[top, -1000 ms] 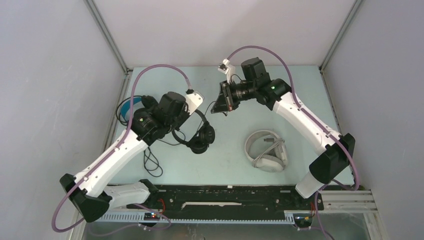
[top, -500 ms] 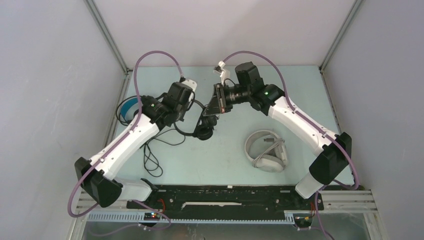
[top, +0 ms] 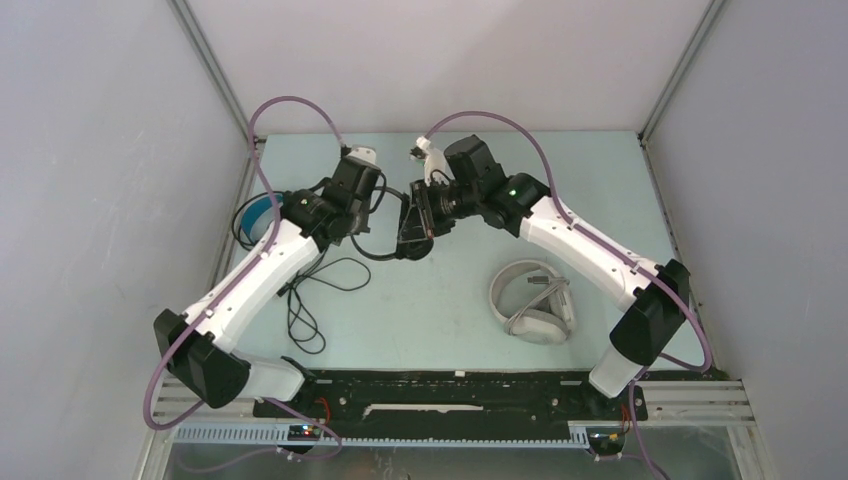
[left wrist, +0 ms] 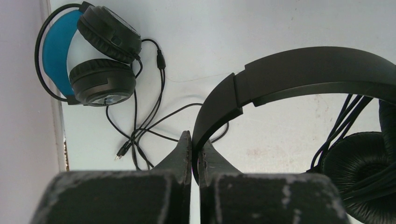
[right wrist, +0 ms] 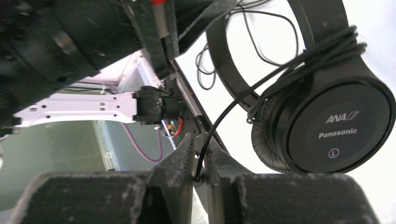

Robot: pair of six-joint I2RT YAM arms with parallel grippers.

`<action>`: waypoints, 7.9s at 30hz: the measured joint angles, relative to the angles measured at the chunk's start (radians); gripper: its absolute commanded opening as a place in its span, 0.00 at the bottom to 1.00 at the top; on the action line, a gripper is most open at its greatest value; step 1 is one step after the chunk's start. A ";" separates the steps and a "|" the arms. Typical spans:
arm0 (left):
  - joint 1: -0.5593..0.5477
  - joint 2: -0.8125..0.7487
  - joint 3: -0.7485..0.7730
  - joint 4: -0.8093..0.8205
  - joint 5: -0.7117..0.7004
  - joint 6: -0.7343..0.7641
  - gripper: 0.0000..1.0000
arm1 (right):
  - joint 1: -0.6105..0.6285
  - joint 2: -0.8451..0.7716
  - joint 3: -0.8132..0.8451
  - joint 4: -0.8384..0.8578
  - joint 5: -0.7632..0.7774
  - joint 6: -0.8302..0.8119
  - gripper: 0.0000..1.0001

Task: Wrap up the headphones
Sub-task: Wrap the headphones cable around the headphones.

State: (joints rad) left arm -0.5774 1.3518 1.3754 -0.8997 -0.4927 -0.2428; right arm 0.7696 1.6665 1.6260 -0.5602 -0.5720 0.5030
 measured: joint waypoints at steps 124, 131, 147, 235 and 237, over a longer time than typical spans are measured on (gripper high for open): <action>0.108 1.062 0.792 0.135 0.444 -0.264 0.16 | 0.017 -0.671 -0.354 -0.001 0.567 -0.119 1.00; 0.109 1.068 0.791 0.150 0.454 -0.274 0.20 | -0.043 -0.671 -0.354 -0.009 0.560 -0.129 1.00; 0.130 1.061 0.756 0.180 0.471 -0.271 0.42 | -0.066 -0.672 -0.395 0.004 0.541 -0.130 1.00; 0.380 0.272 -0.220 0.471 0.462 -0.692 0.18 | -0.019 -0.523 -0.518 0.194 0.486 -0.151 1.00; 0.322 0.240 -0.238 0.470 0.456 -0.749 0.22 | -0.010 -0.524 -0.518 0.190 0.493 -0.151 1.00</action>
State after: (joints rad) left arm -0.2558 1.5921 1.1370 -0.4294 -0.0364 -0.9916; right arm 0.7601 1.1427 1.1080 -0.3698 -0.0788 0.3523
